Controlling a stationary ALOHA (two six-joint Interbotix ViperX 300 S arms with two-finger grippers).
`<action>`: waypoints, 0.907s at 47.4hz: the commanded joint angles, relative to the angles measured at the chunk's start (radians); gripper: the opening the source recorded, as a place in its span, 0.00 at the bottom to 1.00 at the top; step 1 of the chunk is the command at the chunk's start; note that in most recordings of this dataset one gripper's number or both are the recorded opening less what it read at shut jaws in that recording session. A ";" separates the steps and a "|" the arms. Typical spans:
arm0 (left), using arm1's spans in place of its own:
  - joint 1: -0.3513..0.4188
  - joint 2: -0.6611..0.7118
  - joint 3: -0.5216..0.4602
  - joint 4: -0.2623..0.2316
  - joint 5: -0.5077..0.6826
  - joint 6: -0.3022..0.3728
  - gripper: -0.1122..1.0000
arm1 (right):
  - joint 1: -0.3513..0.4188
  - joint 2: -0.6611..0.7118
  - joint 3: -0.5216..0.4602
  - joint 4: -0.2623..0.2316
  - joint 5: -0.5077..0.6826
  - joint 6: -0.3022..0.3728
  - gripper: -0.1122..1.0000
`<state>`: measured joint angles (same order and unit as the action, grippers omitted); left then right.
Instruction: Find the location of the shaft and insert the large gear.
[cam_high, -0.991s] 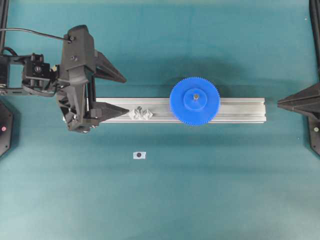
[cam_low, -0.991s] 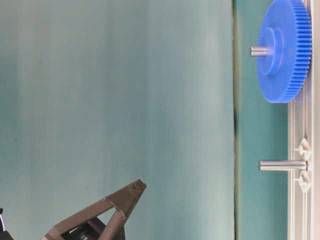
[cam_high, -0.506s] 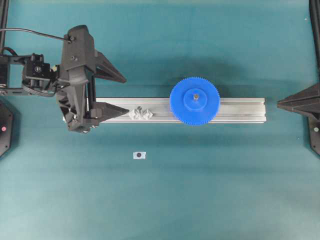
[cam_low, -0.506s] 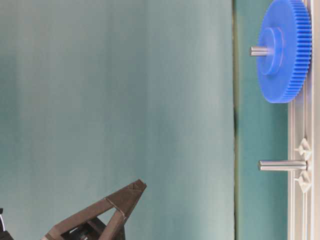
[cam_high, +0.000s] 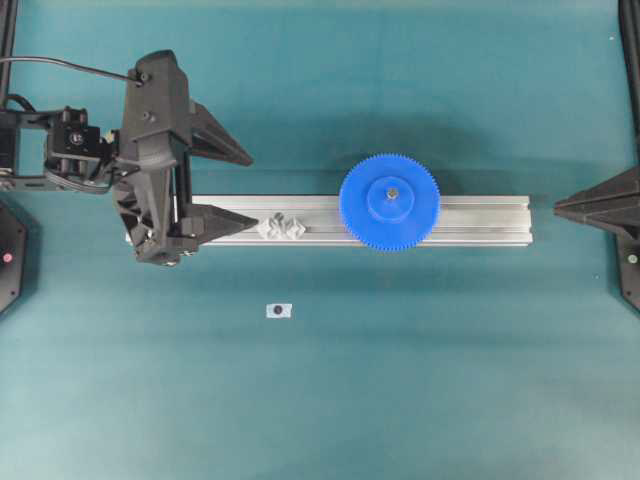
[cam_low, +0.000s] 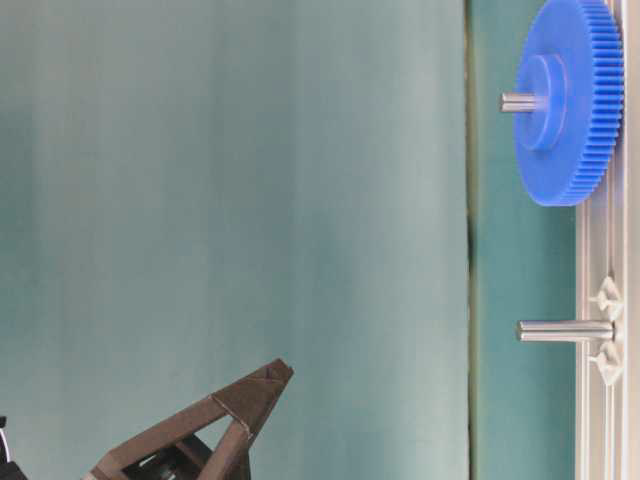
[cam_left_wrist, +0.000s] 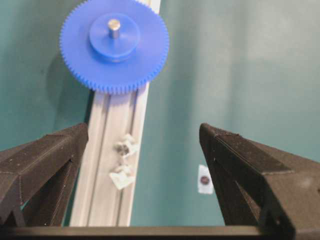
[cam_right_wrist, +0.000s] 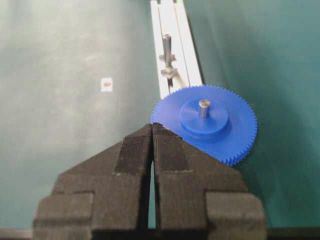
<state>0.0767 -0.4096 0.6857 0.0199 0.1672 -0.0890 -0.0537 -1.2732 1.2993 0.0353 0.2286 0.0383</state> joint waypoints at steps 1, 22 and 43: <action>-0.003 -0.006 -0.011 0.002 -0.009 0.002 0.93 | -0.003 0.009 -0.009 0.000 -0.009 0.006 0.12; -0.003 -0.006 -0.008 0.002 -0.014 0.000 0.93 | -0.003 0.009 -0.009 0.000 -0.009 0.006 0.12; -0.003 -0.006 -0.009 0.002 -0.017 -0.002 0.93 | -0.003 0.009 -0.006 0.000 -0.012 0.006 0.12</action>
<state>0.0767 -0.4080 0.6888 0.0184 0.1595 -0.0890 -0.0537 -1.2732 1.3039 0.0353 0.2286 0.0383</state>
